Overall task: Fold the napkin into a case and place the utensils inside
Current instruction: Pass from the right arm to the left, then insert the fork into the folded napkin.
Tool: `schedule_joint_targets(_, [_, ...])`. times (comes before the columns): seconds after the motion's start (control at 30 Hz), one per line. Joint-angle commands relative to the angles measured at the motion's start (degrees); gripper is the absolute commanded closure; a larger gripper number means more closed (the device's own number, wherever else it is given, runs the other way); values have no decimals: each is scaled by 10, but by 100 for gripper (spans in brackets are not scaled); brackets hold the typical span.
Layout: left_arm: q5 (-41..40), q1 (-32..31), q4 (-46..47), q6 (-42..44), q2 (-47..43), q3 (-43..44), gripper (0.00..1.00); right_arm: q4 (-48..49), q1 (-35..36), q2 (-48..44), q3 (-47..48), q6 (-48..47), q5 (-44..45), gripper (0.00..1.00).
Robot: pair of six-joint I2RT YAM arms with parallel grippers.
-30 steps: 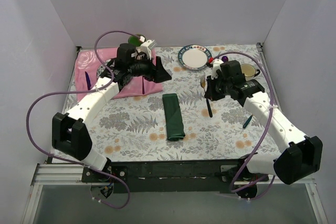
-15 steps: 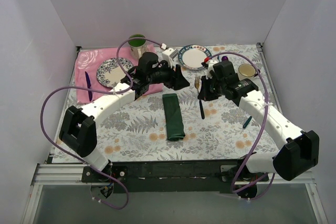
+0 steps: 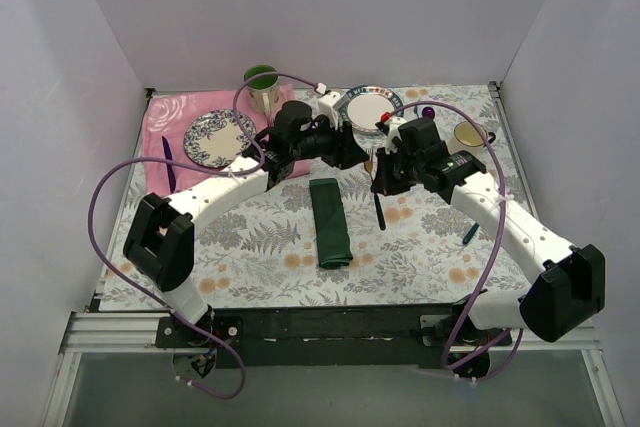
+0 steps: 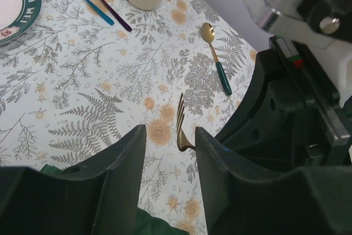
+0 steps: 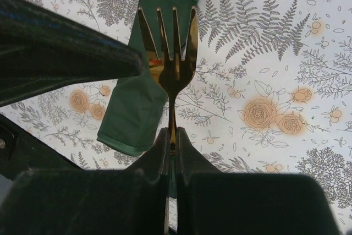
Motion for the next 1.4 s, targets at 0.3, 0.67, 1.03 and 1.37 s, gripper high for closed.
schedule_joint_targets(0.3, [-35,-12,-36,33,42,77,88,16,10,2,27,-6,-1,99])
schedule_joint_targets(0.67, [-8,-9,-69,39,44,89,100,27,10,4,30,-26,-25,80])
schedule_joint_targets(1.03, [224,128,-10,30,-11,-21,100,-2,-41,-27,85,-171,-115,1])
schedule_joint_targets(1.37, [303,225,-123,170,90,44,100,-32,-111,-21,-3,-254,-257,1])
